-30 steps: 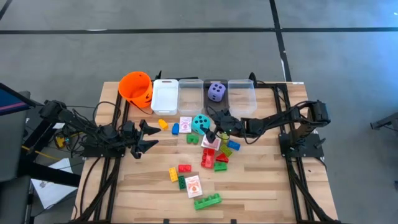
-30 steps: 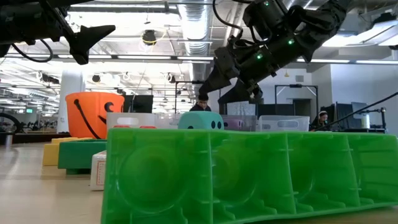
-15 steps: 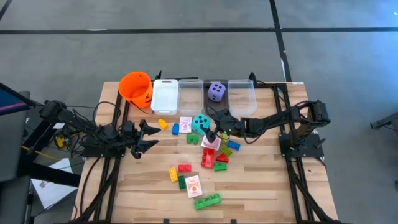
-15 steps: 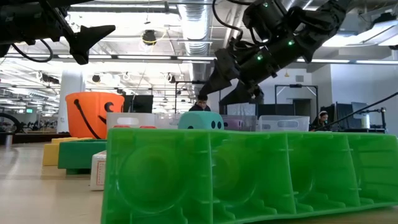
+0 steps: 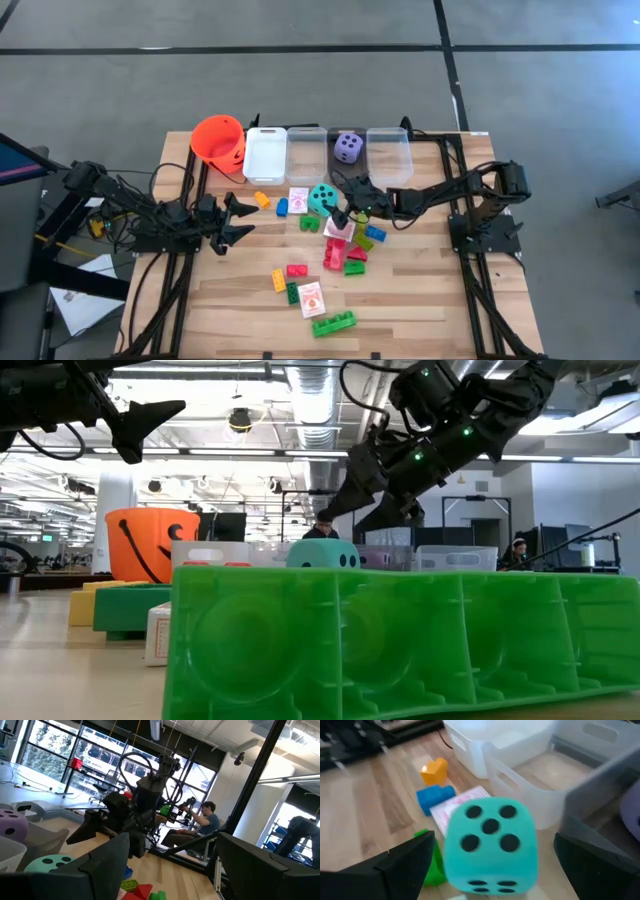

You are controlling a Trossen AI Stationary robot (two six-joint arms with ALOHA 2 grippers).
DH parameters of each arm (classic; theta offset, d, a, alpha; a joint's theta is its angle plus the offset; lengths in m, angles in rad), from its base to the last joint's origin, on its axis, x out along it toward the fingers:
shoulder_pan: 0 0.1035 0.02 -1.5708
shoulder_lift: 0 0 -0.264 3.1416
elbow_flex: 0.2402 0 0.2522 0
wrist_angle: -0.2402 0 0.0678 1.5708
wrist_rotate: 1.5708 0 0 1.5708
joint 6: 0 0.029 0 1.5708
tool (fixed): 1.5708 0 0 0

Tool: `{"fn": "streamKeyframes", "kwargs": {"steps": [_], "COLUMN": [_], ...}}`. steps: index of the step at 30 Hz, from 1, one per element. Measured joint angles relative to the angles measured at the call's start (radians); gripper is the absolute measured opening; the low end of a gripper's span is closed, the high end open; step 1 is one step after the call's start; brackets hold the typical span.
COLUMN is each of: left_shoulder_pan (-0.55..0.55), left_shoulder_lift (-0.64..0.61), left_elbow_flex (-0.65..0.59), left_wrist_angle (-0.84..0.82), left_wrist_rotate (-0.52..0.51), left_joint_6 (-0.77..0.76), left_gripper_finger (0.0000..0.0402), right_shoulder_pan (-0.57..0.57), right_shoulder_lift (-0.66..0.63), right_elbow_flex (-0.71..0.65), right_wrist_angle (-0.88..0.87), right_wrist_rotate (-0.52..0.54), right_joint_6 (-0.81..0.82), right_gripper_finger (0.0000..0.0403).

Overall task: Pick & Place Toys
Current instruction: Put the green die into the black bin

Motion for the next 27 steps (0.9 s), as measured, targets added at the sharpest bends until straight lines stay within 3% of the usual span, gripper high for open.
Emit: {"fn": "streamKeyframes", "kwargs": {"steps": [8, 12, 21, 27], "left_shoulder_pan": [0.0, 0.0, 0.0, 0.0], "left_shoulder_lift": [0.0, 0.0, 0.0, 0.0], "left_elbow_flex": [0.0, 0.0, 0.0, 0.0], "left_wrist_angle": [0.0, 0.0, 0.0, 0.0], "left_wrist_rotate": [0.0, 0.0, 0.0, 0.0], "left_joint_6": [0.0, 0.0, 0.0, 0.0], "left_gripper_finger": [0.0294, 0.0294, 0.0294, 0.0294], "right_shoulder_pan": [0.034, 0.038, 0.053, 0.05], "right_shoulder_lift": [0.0, 0.0, 0.001, 0.085], "right_elbow_flex": [0.0, 0.0, 0.0, 0.004], "right_wrist_angle": [0.01, -0.029, 0.014, 0.077], "right_wrist_rotate": [0.106, 0.107, 0.099, 0.1], "right_joint_6": [0.071, 0.086, -0.094, -0.126], "right_gripper_finger": [0.04, 0.04, 0.04, 0.04]}}
